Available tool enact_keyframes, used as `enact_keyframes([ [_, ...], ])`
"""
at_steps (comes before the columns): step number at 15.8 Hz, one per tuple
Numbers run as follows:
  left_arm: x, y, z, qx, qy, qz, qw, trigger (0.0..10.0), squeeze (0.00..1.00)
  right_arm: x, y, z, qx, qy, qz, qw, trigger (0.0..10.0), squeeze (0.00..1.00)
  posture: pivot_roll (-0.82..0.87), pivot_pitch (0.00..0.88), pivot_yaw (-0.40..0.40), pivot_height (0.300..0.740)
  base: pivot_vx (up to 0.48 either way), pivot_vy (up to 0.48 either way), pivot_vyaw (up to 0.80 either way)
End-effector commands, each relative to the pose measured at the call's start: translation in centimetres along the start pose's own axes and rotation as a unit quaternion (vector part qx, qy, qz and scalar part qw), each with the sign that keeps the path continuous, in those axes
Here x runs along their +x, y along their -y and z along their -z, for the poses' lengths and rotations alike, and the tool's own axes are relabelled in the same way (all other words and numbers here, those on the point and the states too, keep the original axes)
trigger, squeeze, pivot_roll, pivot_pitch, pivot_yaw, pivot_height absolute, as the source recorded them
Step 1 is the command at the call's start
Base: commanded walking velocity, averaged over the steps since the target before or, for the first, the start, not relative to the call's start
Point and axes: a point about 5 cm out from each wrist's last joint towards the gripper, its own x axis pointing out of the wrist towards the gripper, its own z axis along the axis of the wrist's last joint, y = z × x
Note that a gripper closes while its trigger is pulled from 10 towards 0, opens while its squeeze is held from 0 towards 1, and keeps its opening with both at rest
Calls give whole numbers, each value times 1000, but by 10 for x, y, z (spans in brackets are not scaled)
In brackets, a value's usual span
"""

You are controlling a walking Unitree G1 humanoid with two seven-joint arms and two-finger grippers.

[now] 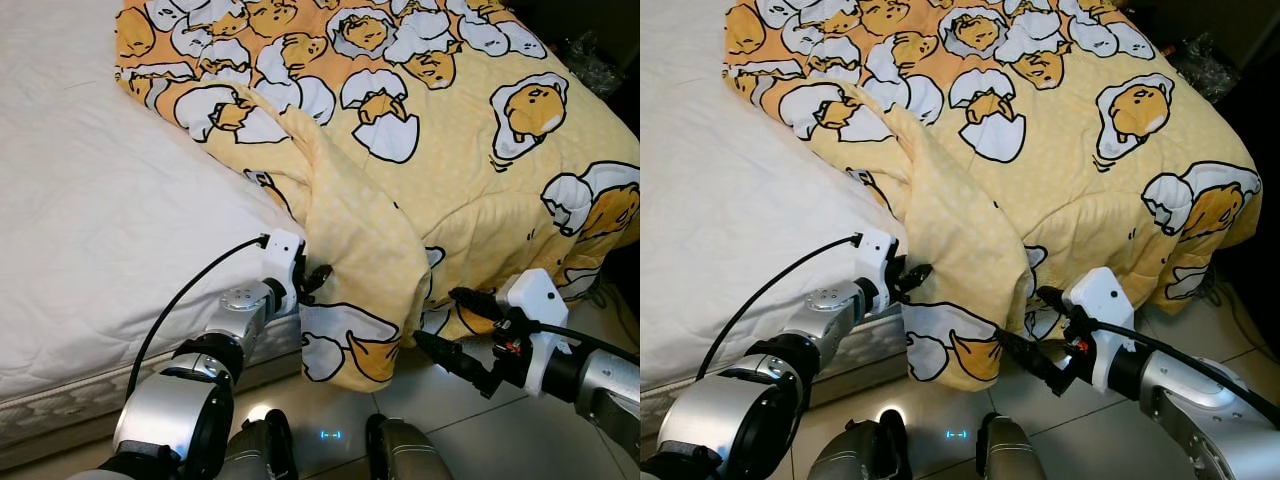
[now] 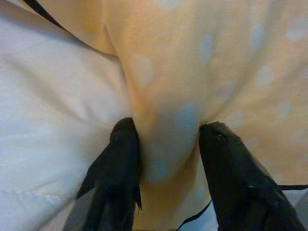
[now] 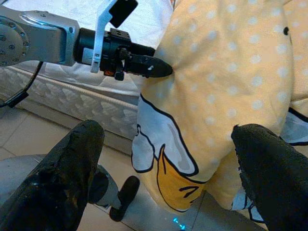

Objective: Clean up the room

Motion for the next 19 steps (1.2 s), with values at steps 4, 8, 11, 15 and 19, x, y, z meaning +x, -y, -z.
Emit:
enact_keyframes([
  [4, -2, 2, 12, -6, -18, 9, 1000, 0, 0, -1, -9, -1, -2, 2, -16, 1000, 10000, 0, -361, 230, 60, 740, 0, 0, 0],
  [8, -2, 4, 12, -7, -15, 13, 1000, 0, 0, 0, -10, -1, 0, 4, -17, 1000, 10000, 0, -355, 228, 64, 740, 0, 0, 0],
  [11, -1, 6, 13, -14, -10, 12, 1000, 0, 0, 2, -12, 1, 4, 7, -17, 1000, 10000, 0, -334, 206, 67, 740, 0, 0, 0],
  [15, 1, 9, 9, -14, 0, 6, 1000, 0, 0, 5, -11, 4, 8, 9, -16, 1000, 10000, 0, -308, 186, 69, 740, 0, 0, 0],
  [19, -2, 3, 0, -8, 31, 21, 999, 0, 0, 10, -9, 5, 9, 21, -10, 1000, 10000, 0, -258, 156, 90, 740, 0, 0, 0],
])
